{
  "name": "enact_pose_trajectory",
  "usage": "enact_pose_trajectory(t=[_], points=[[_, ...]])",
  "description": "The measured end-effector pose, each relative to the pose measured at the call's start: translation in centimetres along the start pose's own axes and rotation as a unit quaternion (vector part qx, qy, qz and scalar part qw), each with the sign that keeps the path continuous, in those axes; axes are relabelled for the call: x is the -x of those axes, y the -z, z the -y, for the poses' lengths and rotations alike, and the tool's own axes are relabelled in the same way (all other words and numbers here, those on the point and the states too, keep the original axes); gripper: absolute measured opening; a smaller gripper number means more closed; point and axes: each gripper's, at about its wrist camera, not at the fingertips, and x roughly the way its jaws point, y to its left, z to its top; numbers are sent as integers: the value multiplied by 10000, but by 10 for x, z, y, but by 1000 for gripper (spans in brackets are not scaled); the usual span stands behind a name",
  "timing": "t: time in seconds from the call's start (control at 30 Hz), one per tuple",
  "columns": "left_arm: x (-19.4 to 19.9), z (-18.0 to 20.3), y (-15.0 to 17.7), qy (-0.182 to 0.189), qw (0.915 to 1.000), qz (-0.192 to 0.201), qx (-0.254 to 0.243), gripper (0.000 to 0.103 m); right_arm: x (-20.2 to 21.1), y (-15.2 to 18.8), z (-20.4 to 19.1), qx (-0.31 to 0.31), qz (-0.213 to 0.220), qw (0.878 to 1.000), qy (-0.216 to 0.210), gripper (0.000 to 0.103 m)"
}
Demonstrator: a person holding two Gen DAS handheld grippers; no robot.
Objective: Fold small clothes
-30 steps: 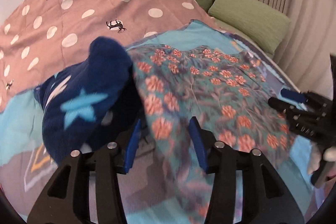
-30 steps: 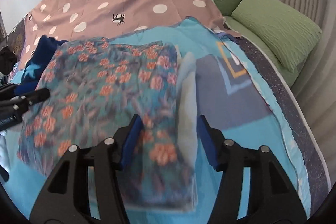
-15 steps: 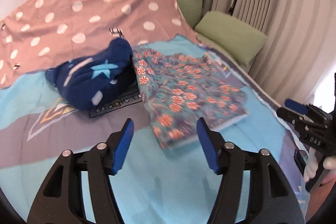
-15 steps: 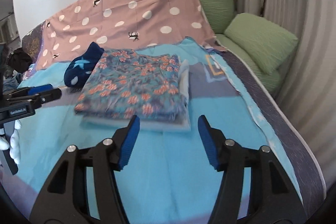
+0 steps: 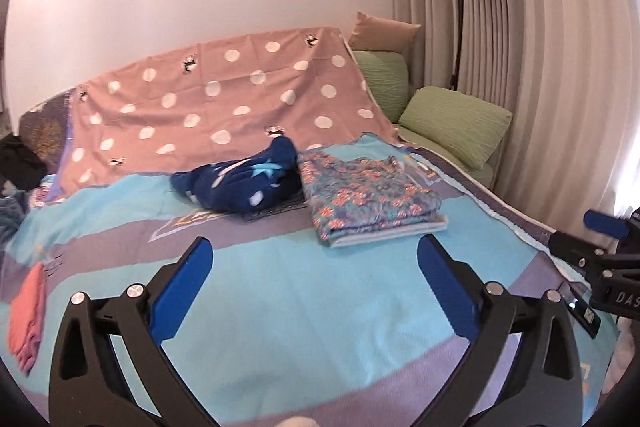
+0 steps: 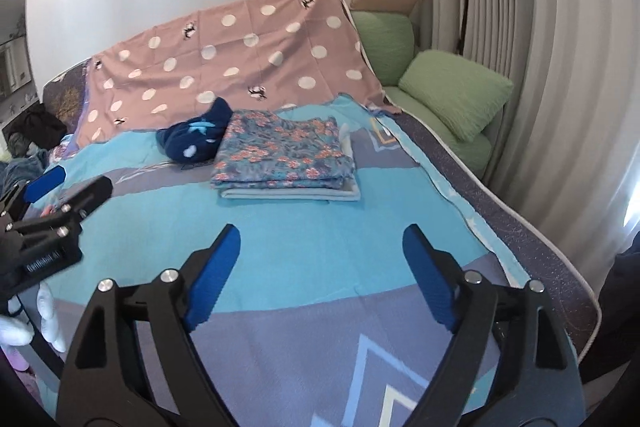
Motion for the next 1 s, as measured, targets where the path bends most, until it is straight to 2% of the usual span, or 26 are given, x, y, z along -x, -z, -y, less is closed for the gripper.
enact_pose_trajectory(t=[0.13, 0.27, 0.5, 1.0], points=[[30, 0, 8, -18, 9999, 147, 63, 102, 19, 6, -11, 35, 51, 9999, -117, 88], [49, 0, 13, 209, 9998, -3, 60, 102, 30, 15, -19, 77, 6, 9999, -152, 88], [73, 4, 25, 207, 9996, -168, 48, 102, 35, 32, -29, 169, -127, 9998, -37, 88], [90, -1, 40, 94, 9998, -188, -19, 102, 41, 44, -47, 266, -218, 9994, -18, 88]])
